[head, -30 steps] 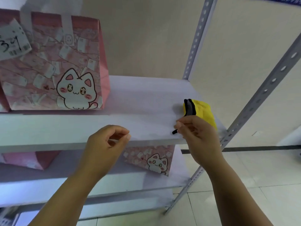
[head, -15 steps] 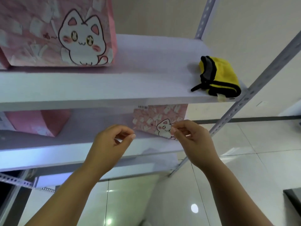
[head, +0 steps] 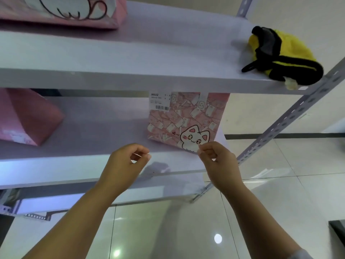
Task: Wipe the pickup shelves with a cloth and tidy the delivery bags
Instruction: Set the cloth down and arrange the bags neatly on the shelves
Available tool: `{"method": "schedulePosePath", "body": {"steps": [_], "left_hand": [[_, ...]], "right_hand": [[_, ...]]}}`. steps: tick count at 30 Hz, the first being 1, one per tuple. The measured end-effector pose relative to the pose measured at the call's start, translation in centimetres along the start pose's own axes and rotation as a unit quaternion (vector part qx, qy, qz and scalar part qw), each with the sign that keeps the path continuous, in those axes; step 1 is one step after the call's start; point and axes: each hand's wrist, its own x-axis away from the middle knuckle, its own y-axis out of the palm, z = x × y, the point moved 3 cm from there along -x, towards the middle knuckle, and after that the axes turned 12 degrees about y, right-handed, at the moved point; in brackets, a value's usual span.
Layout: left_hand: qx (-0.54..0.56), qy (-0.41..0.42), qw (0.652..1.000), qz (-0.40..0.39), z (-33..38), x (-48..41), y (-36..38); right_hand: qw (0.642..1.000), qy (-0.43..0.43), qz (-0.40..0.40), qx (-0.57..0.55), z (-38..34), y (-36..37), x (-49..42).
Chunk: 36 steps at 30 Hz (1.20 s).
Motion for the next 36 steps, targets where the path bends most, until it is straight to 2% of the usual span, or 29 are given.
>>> {"method": "schedulePosePath", "body": {"steps": [4,9,13,18,21,25,30,36], "left_hand": [[0.014,0.024,1.000,0.009,-3.2,-2.7,2.0],[-0.009,0.071,0.996,0.053,-7.4,-7.2,4.0],[-0.022,0.047,0.997,0.064,-9.5,-10.0,5.3],[0.029,0.043,0.998,0.019,-11.0,-11.7,6.5],[0.026,0.083,0.996,0.007,-11.3,-11.6,7.0],[0.030,0.136,0.990,0.031,-11.8,-11.0,6.6],[0.031,0.160,0.984,0.066,-12.9,-9.1,3.7],[-0.002,0.170,0.977,0.126,-16.4,-6.7,-2.6]], "right_hand": [[0.997,0.016,0.079,-0.008,2.4,1.4,-2.7],[0.981,-0.013,0.193,0.019,4.7,3.5,-5.5],[0.968,-0.022,0.250,0.006,6.1,5.0,-7.5],[0.969,-0.028,0.238,-0.062,7.5,7.1,-8.9],[0.966,-0.051,0.232,-0.104,8.1,8.4,-9.1],[0.951,-0.088,0.258,-0.147,8.6,9.4,-8.8],[0.935,-0.093,0.279,-0.200,7.3,10.3,-8.9],[0.937,-0.113,0.215,-0.252,2.8,15.6,-9.5]]}}
